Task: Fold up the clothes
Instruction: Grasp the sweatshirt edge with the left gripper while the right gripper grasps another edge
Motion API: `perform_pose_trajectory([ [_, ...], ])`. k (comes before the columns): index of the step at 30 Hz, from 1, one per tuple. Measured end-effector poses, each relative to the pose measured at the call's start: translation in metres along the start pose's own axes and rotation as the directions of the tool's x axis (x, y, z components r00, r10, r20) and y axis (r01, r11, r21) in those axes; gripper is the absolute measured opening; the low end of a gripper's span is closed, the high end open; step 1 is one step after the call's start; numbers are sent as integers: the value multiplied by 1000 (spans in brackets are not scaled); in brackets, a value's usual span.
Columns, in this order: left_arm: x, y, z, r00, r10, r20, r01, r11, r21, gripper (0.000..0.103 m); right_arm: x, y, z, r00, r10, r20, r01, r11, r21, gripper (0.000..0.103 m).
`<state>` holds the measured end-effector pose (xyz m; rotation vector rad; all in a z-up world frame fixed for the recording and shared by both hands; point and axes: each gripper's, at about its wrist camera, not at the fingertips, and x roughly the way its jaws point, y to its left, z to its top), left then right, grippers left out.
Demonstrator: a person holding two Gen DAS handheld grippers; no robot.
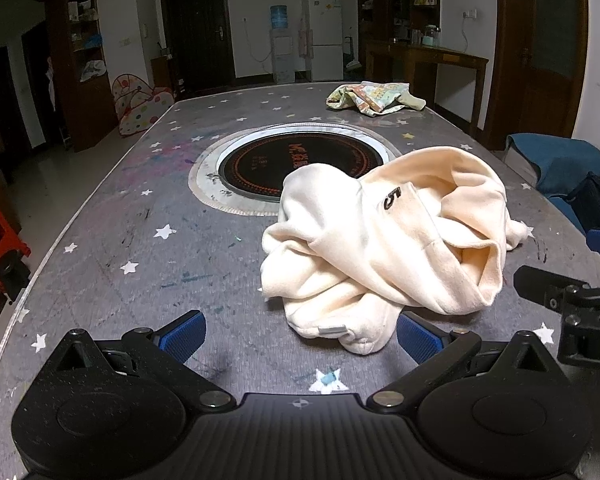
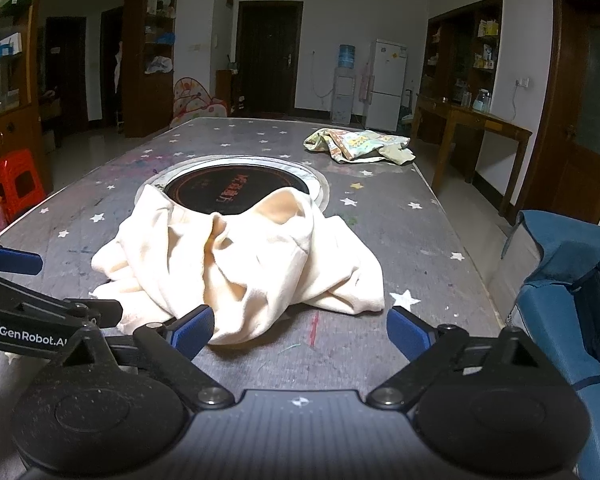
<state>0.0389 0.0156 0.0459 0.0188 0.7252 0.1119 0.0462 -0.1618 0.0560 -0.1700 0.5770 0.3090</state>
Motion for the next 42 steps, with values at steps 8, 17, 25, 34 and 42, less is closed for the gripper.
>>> perform_pose_trajectory([
  [8,3,0,8,1000,-3,13,3,1000,7,103,8,-3,11,1000,-1,9,1,1000,-13,90],
  [17,3,3,37,998,-26,54,27,999,-20,102,20,-8,35,999,15,36,-14,1000,-15,83],
  [25,21,7,71,998,-34,51,37,996,-76,97,39,-9,50,999,39,20,-39,999,-13,77],
  [34,59,21,99,997,-73,-39,61,966,-250,94,61,-14,60,999,47,-1,-47,999,3,70],
  [42,87,26,94,980,-118,-159,69,955,-287,43,79,-20,63,997,68,-33,-68,998,8,48],
])
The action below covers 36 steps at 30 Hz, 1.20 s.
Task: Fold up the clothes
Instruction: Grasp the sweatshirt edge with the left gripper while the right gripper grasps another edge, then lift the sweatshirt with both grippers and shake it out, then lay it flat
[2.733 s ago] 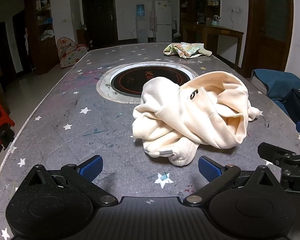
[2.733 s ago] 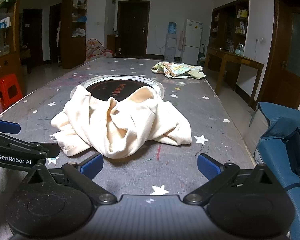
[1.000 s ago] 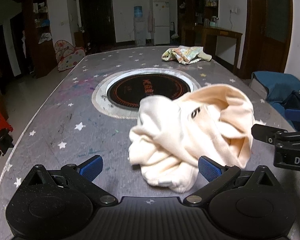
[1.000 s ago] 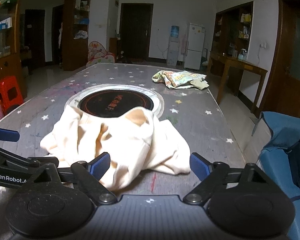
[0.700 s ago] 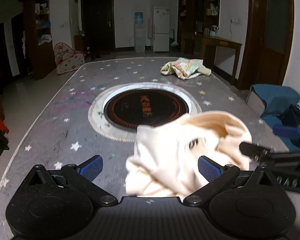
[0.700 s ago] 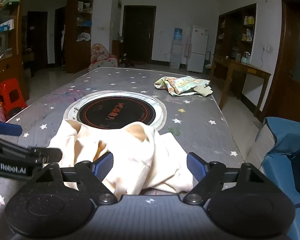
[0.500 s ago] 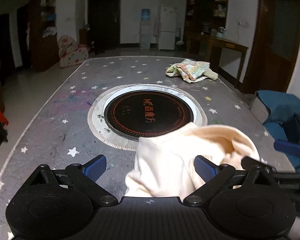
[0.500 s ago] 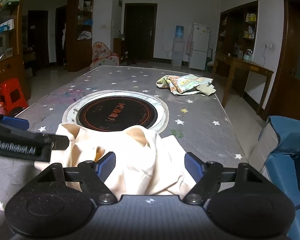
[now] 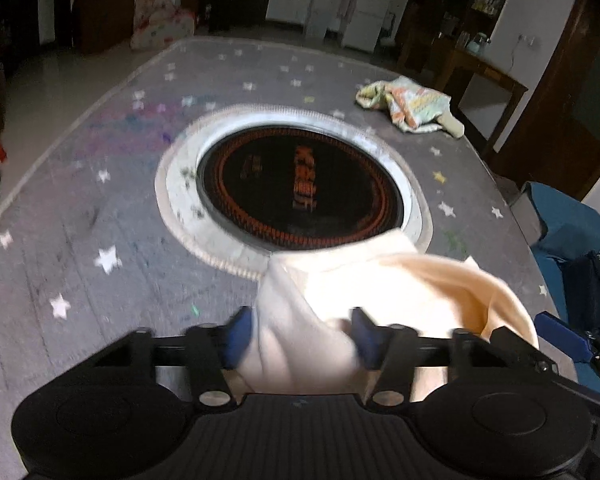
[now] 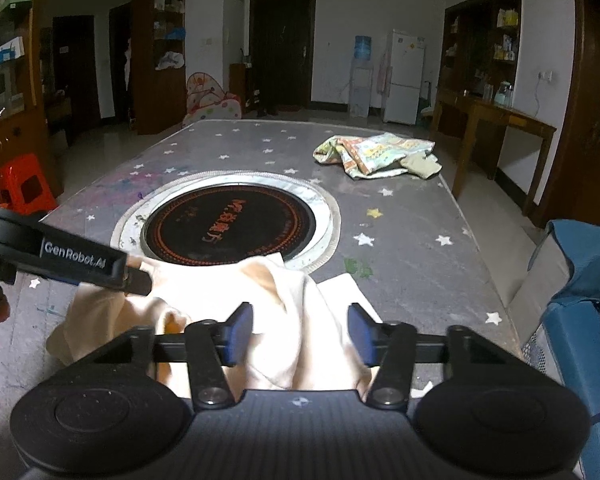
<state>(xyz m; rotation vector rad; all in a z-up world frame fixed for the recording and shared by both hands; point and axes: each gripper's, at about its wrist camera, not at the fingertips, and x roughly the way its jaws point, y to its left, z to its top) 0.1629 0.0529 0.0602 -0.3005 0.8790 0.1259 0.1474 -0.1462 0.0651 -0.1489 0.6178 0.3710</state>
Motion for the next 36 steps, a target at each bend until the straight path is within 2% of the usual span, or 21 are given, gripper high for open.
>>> perform_pose_trajectory([
  [2,0,6,-3,1000,-10,-8,10,1000,-7,35,2,-4,-4,1000,2,-9,-2,1000,8,45],
  [6,-8,14,-8,999,-37,-2,37,999,-7,21,1,-8,-9,1000,-4,-12,4,1000,7,30],
  [11,-25,20,-13,998,-58,34,57,998,22,12,-9,-12,-13,1000,-1,0,1,1000,9,17],
  [15,-35,23,-14,996,-59,61,57,997,43,11,-18,-14,-13,1000,-20,24,20,1000,0,8],
  [24,-53,20,-21,992,-84,90,75,992,97,11,-24,-5,-9,998,-32,55,34,999,-41,11],
  [27,-50,21,-22,993,-82,82,74,993,95,11,-21,0,-3,998,-17,62,20,999,-44,35],
  [32,-44,21,-18,995,-80,66,73,993,98,14,-2,10,6,1000,-17,25,20,991,-132,35],
  [36,-37,18,-15,996,-76,55,69,990,124,16,18,17,5,998,-62,-19,56,970,-237,34],
])
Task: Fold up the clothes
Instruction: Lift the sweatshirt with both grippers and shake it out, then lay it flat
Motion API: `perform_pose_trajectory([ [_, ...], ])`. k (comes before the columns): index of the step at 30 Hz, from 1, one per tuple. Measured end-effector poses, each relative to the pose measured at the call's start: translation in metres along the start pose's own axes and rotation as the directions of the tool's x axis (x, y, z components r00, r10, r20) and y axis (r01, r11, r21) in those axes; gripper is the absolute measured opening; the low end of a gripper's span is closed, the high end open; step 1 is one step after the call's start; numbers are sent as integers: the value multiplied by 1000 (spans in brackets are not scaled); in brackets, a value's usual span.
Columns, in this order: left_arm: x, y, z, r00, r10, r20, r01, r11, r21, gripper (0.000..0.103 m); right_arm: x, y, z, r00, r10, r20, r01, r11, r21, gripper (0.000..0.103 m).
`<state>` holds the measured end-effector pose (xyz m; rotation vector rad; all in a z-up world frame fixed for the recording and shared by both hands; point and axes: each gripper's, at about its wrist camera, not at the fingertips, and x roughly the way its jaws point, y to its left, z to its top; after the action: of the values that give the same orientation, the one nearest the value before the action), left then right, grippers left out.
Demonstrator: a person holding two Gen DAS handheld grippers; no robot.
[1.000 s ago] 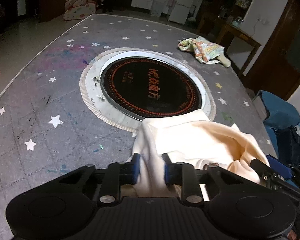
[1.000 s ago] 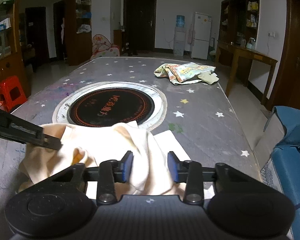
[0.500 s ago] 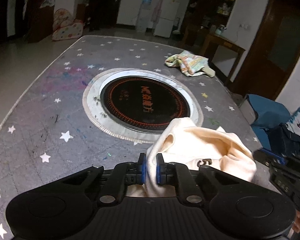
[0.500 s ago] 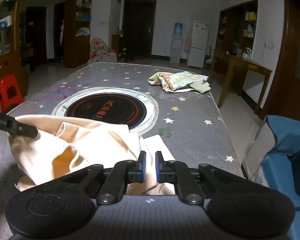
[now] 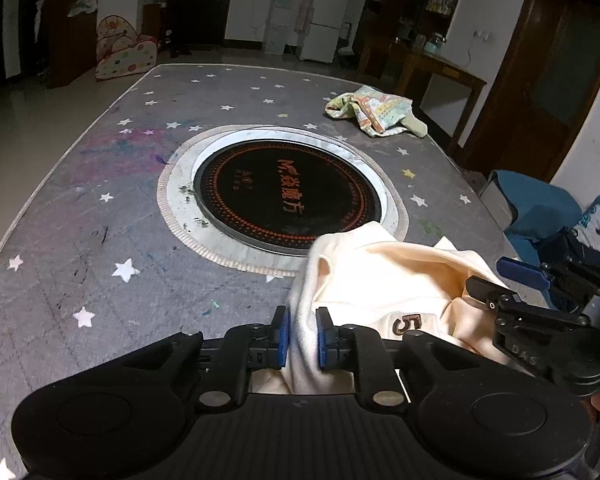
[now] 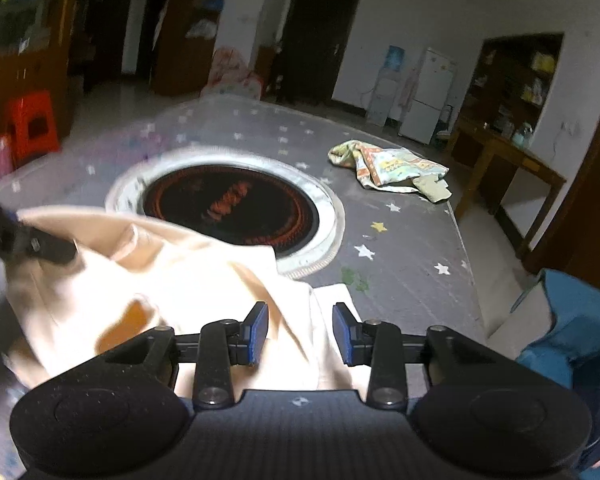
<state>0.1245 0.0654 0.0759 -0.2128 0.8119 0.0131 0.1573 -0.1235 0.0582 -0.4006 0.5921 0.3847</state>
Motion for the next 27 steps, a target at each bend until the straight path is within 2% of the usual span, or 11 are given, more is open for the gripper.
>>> perform_pose_trajectory([
  [4,8,1,2,1000,0,-10,0,1000,19,12,7,8,-3,998,-62,-5,61,992,-114,12],
  [7,5,3,5,1000,5,6,-5,1000,27,10,5,13,-3,993,-118,28,121,973,-194,5],
  [11,-6,8,15,999,11,53,-12,1000,14,9,-7,20,2,974,-194,113,218,937,-273,4],
  [16,-32,14,37,988,17,151,-16,1000,-4,9,-25,12,25,949,-242,204,291,919,-264,3],
  [20,-62,18,60,968,15,249,-11,1000,-18,9,-45,2,53,915,-282,287,350,910,-222,2],
  [27,-126,20,87,905,-11,425,17,1000,-11,9,-101,-21,94,845,-309,437,376,923,-75,2],
])
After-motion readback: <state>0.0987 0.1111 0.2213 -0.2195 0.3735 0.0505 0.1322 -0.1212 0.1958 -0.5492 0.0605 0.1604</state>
